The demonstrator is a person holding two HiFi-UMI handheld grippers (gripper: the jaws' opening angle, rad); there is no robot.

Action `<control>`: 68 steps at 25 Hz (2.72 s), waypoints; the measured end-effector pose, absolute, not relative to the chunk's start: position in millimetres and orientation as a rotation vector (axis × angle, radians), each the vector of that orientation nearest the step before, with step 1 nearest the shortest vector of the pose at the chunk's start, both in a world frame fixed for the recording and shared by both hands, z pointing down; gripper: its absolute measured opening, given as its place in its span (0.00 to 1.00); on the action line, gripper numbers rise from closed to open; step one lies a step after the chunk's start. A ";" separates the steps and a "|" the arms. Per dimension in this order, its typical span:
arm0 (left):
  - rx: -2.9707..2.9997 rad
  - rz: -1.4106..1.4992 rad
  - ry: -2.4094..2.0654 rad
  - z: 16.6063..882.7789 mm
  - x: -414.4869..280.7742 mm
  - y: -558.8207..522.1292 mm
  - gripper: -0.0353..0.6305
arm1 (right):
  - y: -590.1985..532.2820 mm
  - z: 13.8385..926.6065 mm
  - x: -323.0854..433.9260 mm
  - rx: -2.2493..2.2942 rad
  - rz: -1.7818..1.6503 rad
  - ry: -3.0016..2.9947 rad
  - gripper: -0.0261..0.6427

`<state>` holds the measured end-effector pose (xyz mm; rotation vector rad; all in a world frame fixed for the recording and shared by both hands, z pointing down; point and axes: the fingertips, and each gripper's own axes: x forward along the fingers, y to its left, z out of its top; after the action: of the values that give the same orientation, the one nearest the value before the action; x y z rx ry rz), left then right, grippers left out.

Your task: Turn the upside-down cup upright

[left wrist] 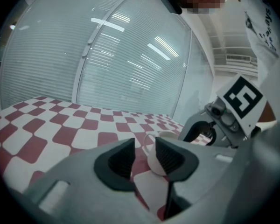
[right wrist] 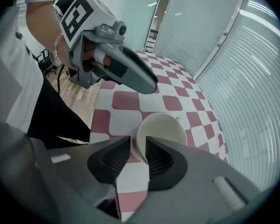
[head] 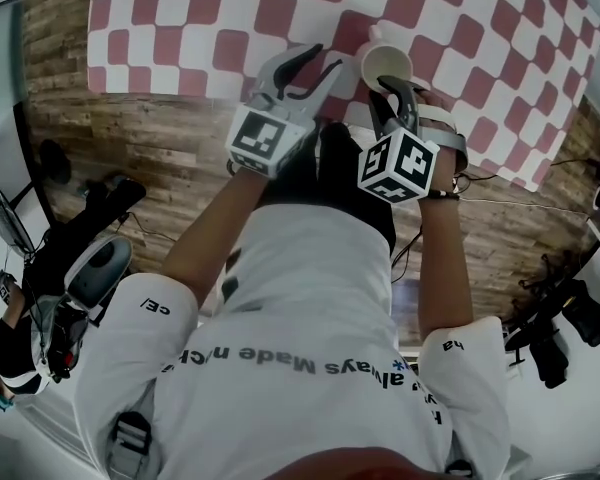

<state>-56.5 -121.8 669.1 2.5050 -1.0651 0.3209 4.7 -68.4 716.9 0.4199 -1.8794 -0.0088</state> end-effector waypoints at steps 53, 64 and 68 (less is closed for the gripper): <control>2.794 0.028 -1.075 362.0 -18.6 -121.3 0.26 | -58.6 390.4 42.3 0.799 -0.232 -2.104 0.08; 2.811 -0.001 -1.046 342.3 -20.3 -126.3 0.26 | -65.8 362.9 50.9 0.902 -0.051 -2.368 0.08; 2.827 -0.005 -1.020 339.1 -21.6 -125.9 0.26 | -66.3 351.7 54.7 0.929 0.098 -2.528 0.08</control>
<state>-21.6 -125.9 339.1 2.8269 -1.0199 -0.0049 54.7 -66.3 351.7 0.9288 -2.5282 0.0976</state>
